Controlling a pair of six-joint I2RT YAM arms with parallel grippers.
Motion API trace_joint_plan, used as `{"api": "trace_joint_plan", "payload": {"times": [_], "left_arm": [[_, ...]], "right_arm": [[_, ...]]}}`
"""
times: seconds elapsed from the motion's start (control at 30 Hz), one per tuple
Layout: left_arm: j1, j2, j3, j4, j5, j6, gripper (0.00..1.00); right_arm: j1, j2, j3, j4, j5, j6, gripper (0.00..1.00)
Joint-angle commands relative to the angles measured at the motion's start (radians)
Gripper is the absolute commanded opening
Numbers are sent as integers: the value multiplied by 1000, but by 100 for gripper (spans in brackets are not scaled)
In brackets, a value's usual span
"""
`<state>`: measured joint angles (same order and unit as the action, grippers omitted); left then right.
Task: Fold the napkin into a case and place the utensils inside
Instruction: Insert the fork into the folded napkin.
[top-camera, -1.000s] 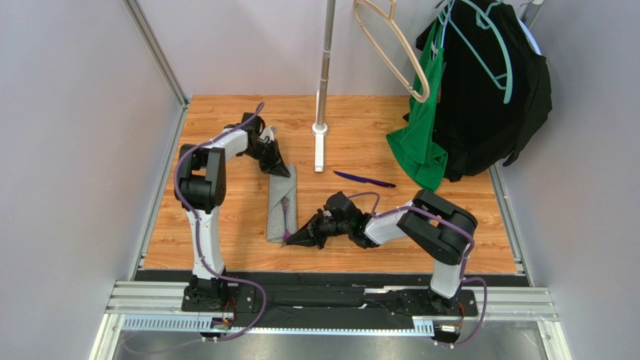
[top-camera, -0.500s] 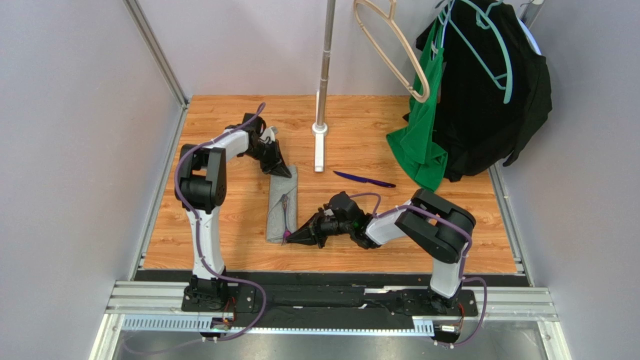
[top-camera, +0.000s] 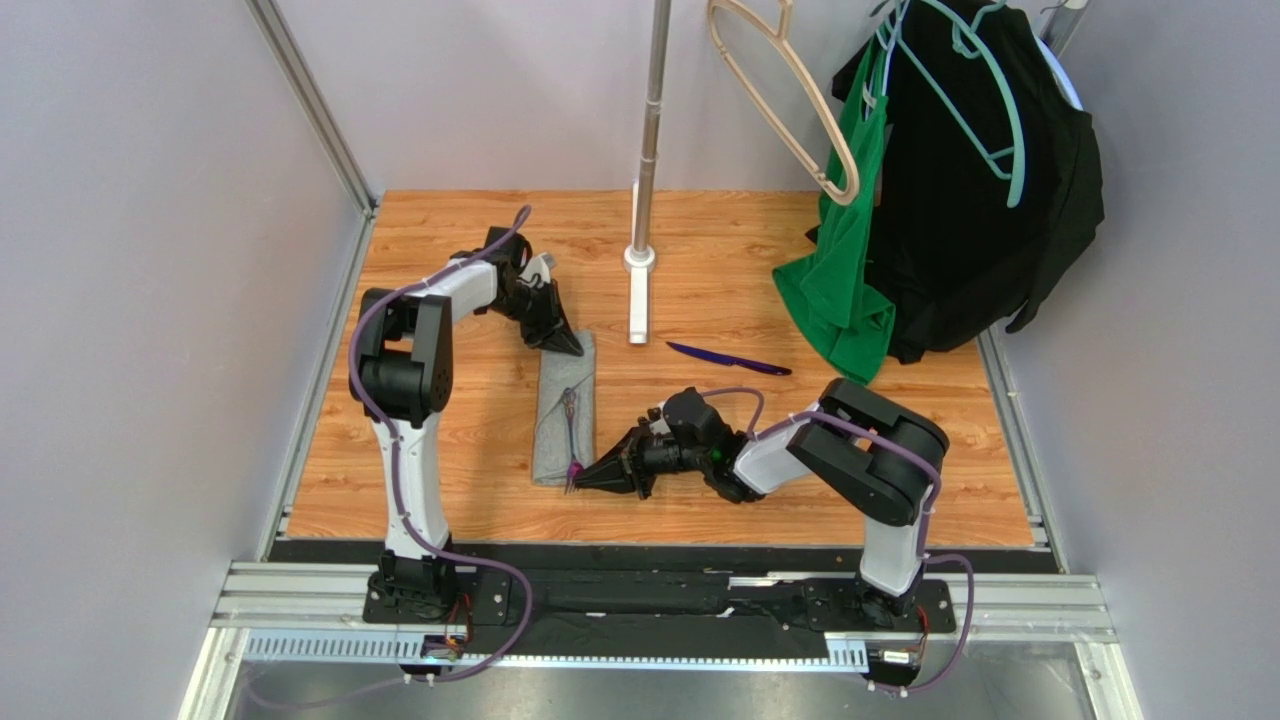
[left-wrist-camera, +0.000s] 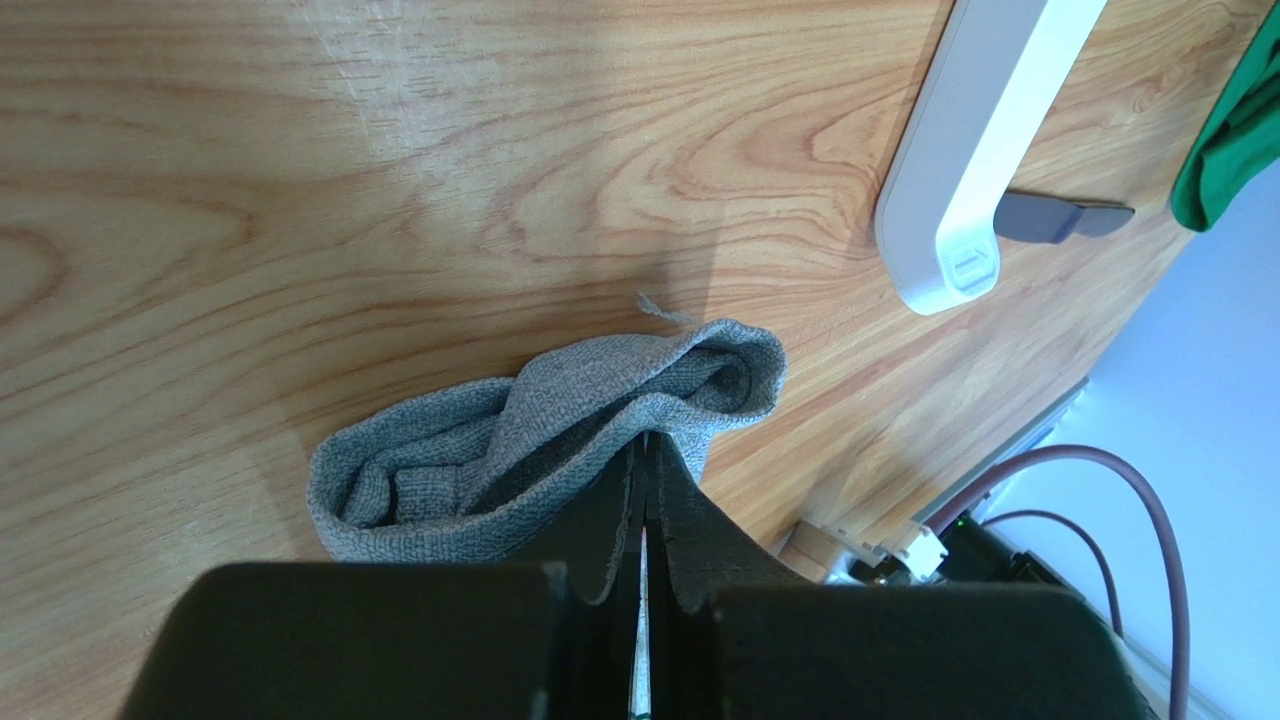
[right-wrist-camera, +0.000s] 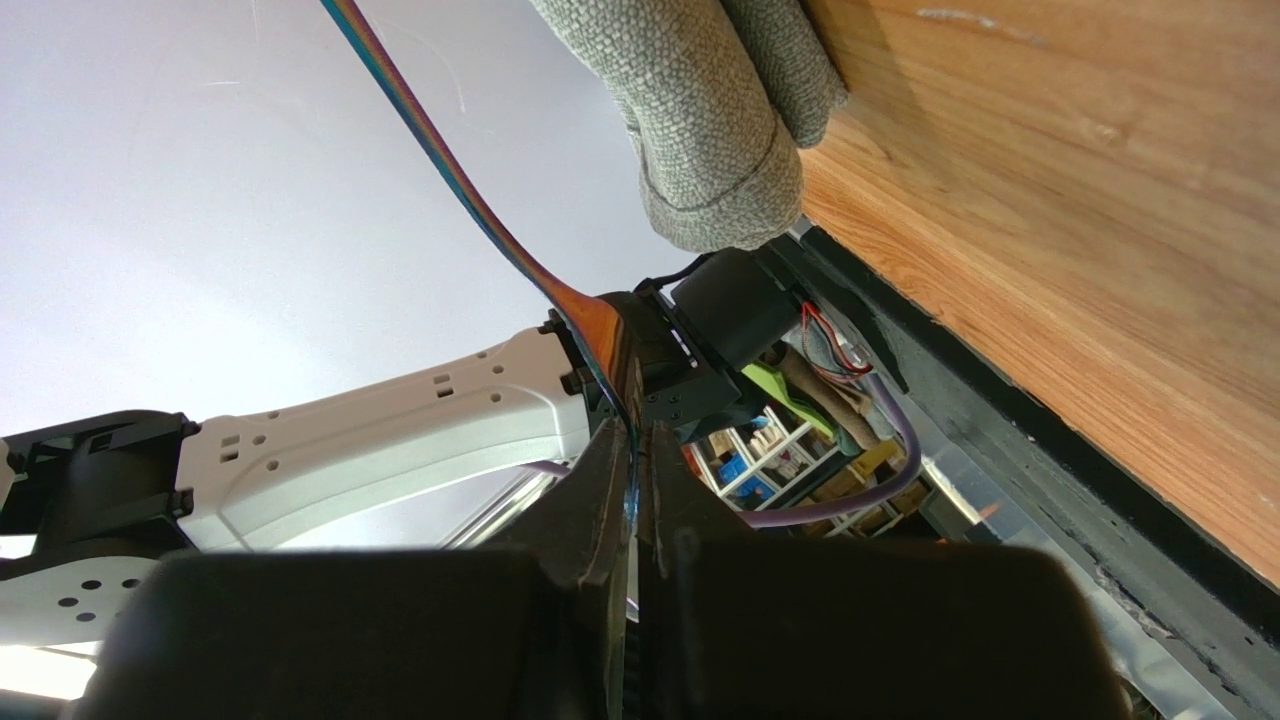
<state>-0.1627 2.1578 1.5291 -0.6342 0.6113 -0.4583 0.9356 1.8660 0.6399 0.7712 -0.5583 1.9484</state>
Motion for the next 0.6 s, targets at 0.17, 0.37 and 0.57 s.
{"api": "trace_joint_plan", "payload": {"times": [0.17, 0.37, 0.57], "left_arm": [[-9, -55, -52, 31, -68, 12, 0], [-8, -87, -63, 50, -67, 9, 0], [-9, -95, -50, 50, -65, 6, 0]], "right_arm": [[-1, 9, -13, -197, -23, -56, 0], [-41, -102, 24, -506, 107, -364, 0], [-61, -188, 194, -757, 168, -593, 0]]}}
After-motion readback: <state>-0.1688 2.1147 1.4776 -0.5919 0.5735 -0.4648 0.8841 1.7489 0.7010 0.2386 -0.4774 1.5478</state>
